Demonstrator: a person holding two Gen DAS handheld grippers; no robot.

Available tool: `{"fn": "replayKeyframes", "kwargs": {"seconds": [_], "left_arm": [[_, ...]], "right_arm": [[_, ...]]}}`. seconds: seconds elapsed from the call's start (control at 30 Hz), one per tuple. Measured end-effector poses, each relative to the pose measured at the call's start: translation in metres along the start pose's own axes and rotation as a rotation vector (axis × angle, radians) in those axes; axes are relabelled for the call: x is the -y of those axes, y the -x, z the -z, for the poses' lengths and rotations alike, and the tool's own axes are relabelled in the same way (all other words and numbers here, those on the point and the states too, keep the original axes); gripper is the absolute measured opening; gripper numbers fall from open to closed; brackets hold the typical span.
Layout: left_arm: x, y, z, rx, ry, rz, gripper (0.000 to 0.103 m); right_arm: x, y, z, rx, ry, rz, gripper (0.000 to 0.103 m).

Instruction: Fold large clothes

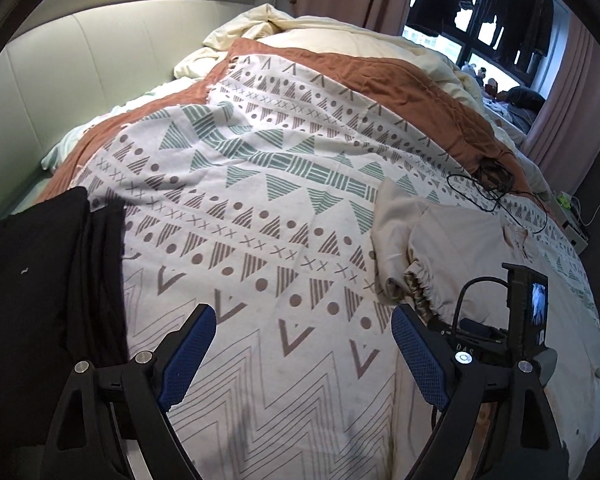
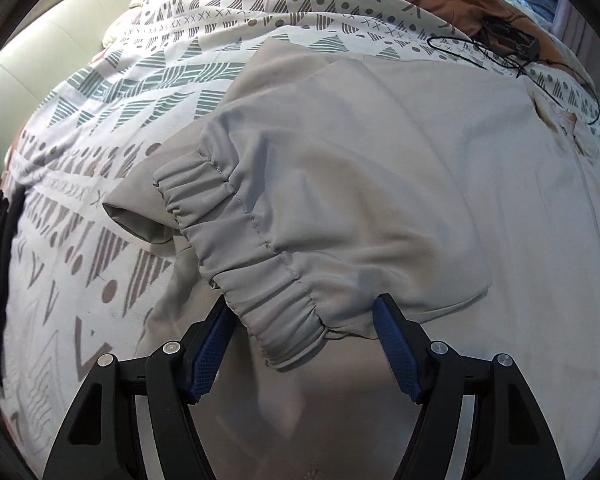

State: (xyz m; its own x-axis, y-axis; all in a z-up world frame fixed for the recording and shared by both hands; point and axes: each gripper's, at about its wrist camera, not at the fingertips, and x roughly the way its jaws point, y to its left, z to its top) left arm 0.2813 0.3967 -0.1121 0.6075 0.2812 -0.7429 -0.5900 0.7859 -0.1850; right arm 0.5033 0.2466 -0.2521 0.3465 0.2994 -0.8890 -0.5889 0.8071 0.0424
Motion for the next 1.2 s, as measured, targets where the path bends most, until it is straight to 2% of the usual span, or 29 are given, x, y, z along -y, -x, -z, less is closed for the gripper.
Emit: {"fn": "replayKeyframes", "kwargs": {"seconds": [0.07,0.1,0.17,0.2,0.3,0.47,0.6,0.7,0.8,0.9,1.03,1.13,1.2], "left_arm": [[-0.012,0.004,0.006,-0.010,0.017,-0.005,0.090],[-0.018,0.006,0.008,-0.012,0.028,-0.005,0.090],[-0.031,0.009,0.014,-0.017,0.060,0.002,0.090],[-0.035,0.011,0.017,-0.021,0.073,0.006,0.090],[-0.043,0.018,0.022,-0.020,0.089,0.010,0.090],[-0.040,0.029,0.023,0.010,0.084,0.042,0.090],[-0.028,0.029,0.019,0.021,0.085,0.094,0.090],[-0.013,0.030,0.016,0.035,0.091,0.143,0.090],[0.011,0.027,0.014,0.023,0.062,0.157,0.090],[0.039,0.021,0.012,0.005,0.006,0.141,0.090],[0.066,0.013,0.013,-0.009,-0.019,0.133,0.090],[0.082,0.003,0.015,-0.027,-0.035,0.111,0.090],[0.092,-0.005,0.016,-0.042,-0.035,0.097,0.090]], "right_arm": [[-0.006,0.001,-0.001,0.002,0.040,0.024,0.041],[-0.005,0.005,0.001,0.011,0.047,0.031,0.031],[0.003,0.015,0.002,0.022,0.027,0.013,0.016],[0.005,0.020,0.001,0.030,0.022,0.008,0.013],[0.020,0.046,0.002,0.073,0.006,0.001,0.013],[0.056,0.090,0.004,0.110,-0.078,-0.077,0.012],[0.089,0.137,0.002,0.143,-0.114,-0.090,0.012],[0.122,0.160,0.004,0.175,-0.184,-0.135,0.012],[0.152,0.169,0.010,0.212,-0.248,-0.161,0.012],[0.184,0.175,0.020,0.248,-0.312,-0.203,0.012],[0.227,0.175,0.037,0.276,-0.403,-0.243,0.012],[0.266,0.167,0.049,0.252,-0.496,-0.264,0.013],[0.290,0.156,0.055,0.187,-0.558,-0.248,0.020]]}}
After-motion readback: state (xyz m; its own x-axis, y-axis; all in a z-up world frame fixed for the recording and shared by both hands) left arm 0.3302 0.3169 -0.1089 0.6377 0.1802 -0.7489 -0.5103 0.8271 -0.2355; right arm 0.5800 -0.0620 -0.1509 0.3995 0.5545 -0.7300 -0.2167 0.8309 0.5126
